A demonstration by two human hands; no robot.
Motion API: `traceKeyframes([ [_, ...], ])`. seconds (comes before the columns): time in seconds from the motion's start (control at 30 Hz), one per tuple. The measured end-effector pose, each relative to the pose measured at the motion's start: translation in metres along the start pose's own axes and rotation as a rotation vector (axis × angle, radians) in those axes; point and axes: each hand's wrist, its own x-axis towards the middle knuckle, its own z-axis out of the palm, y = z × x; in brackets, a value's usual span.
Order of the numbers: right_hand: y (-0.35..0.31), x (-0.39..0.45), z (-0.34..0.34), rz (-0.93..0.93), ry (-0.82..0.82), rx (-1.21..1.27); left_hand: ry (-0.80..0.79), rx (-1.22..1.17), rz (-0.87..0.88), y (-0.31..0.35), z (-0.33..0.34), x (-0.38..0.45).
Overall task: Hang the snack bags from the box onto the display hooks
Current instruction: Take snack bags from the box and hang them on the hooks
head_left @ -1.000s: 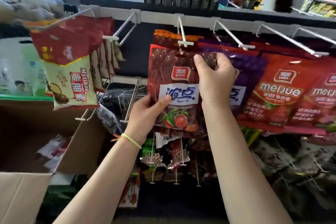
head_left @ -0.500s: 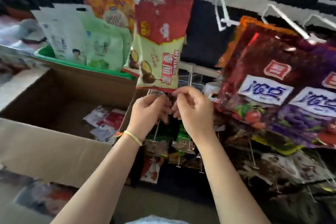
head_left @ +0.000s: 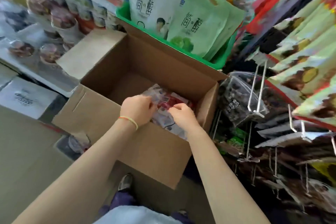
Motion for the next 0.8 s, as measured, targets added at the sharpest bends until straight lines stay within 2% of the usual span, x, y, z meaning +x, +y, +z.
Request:
traceKeyframes([
  [0.13,0.002,0.051,0.024,0.151,0.111,-0.155,-0.131,0.087,0.046,-0.008,0.0,0.013],
  [0.27,0.011,0.083,0.038,0.092,0.225,-0.517,-0.196,0.092,0.034,-0.013,0.005,0.019],
  [0.43,0.026,0.115,0.044,0.133,0.204,-0.781,-0.198,0.108,0.06,-0.012,0.006,0.02],
  [0.63,0.024,0.119,0.045,0.03,0.358,-0.915,-0.192,0.1,0.067,-0.012,0.007,0.021],
  [0.8,-0.016,0.097,0.032,-0.118,0.327,-0.77,-0.079,0.031,0.053,-0.015,0.01,0.016],
])
